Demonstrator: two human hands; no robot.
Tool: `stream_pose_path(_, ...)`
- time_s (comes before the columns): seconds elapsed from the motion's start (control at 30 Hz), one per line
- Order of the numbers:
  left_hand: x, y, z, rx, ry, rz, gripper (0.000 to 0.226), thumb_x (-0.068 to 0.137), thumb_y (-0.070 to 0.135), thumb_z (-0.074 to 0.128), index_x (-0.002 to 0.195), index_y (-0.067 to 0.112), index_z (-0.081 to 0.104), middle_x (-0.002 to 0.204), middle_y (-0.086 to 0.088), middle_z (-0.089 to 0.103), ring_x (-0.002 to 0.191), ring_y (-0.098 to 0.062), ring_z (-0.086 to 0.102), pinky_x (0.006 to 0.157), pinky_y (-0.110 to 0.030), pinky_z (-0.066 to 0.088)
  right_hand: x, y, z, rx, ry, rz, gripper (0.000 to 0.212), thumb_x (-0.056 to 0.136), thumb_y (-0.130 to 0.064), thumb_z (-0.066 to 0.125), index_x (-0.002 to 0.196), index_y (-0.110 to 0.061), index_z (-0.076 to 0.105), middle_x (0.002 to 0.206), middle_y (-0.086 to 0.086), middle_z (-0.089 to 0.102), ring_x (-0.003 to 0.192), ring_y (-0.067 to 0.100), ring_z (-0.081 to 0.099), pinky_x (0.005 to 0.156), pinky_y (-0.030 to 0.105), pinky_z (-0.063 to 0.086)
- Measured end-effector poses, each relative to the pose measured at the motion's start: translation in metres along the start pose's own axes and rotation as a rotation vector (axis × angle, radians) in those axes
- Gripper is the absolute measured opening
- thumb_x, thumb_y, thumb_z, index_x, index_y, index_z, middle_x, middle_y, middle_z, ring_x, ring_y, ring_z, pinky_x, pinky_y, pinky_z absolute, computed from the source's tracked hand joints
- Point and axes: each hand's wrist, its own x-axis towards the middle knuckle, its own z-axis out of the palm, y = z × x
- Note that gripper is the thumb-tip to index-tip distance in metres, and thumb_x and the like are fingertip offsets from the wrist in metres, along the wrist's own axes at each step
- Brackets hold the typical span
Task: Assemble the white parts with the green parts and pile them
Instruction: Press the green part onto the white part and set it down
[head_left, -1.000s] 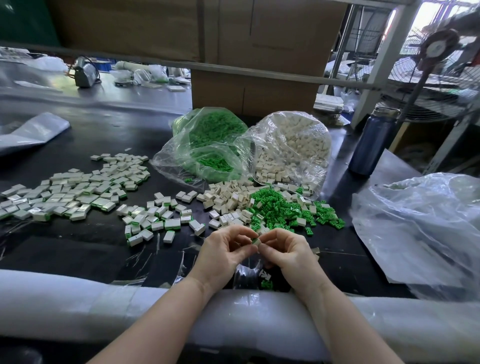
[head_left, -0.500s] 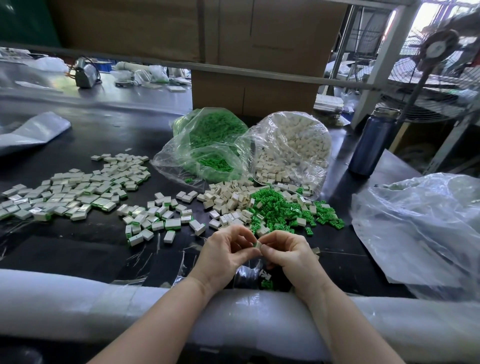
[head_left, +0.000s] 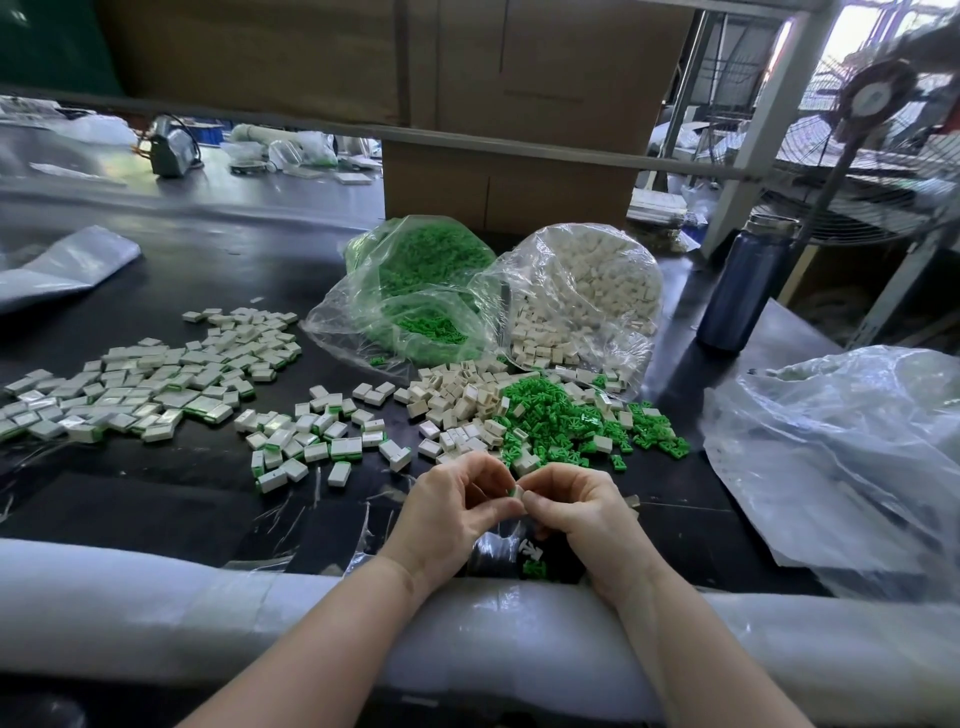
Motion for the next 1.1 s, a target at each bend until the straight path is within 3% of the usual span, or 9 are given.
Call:
stream_pose_path(0.2,0.0006,-0.0016,0.0006,0.024,-0.041,0.007,0.021,0.076,0.012,0.074,0.075,0.026,0.059,0.068,0.010,0.060,0.061,0.001,0.055,0.064,-0.015,0.049,-0.0014,-0.0023,0.0000,0.006,-0.008,0.017,0.019,0.083,0.008,0.059,0.073,-0.005,0.068,0.062,0.006,0.062,0.057,0.015,0.054,0.056,0.023,0.047)
stream_pose_path(0.43,0.0010,-0.0032,0.0016,0.018,-0.084,-0.016,0.016,0.079,0.012,0.071,0.077,0.022,0.058,0.074,0.000,0.062,0.075,-0.022,0.062,0.076,-0.032,0.055,-0.0015,-0.0022,-0.0004,0.005,-0.016,0.024,0.019,0.084,0.008,0.058,0.074,-0.005,0.068,0.060,0.006,0.063,0.056,0.014,0.056,0.055,0.022,0.048)
stream_pose_path(0.57,-0.0009,-0.0018,0.0033,0.151,-0.100,0.011,0.026,0.078,0.016,0.072,0.069,0.027,0.050,0.067,0.007,0.054,0.062,-0.007,0.048,0.062,-0.015,0.044,-0.0012,-0.0018,-0.0009,0.009,-0.025,0.021,0.020,0.086,0.007,0.056,0.076,-0.004,0.069,0.057,0.002,0.061,0.051,0.008,0.053,0.052,0.018,0.045)
stream_pose_path(0.83,-0.0004,0.0003,0.0004,0.066,0.009,0.011,0.025,0.077,0.008,0.073,0.073,0.028,0.058,0.066,0.011,0.059,0.058,0.000,0.055,0.061,-0.013,0.047,-0.0009,-0.0009,-0.0033,0.128,0.069,0.044,0.019,0.086,0.003,0.059,0.075,-0.007,0.071,0.060,0.008,0.064,0.054,0.018,0.057,0.053,0.027,0.052)
stream_pose_path(1.1,-0.0002,0.0010,-0.0003,0.018,0.050,-0.024,0.014,0.078,0.016,0.073,0.072,0.026,0.064,0.065,0.009,0.063,0.055,0.000,0.052,0.058,-0.016,0.045,-0.0005,0.0004,-0.0037,0.091,0.069,-0.002,0.014,0.083,0.003,0.064,0.077,-0.007,0.071,0.062,0.005,0.067,0.053,0.012,0.059,0.051,0.021,0.051)
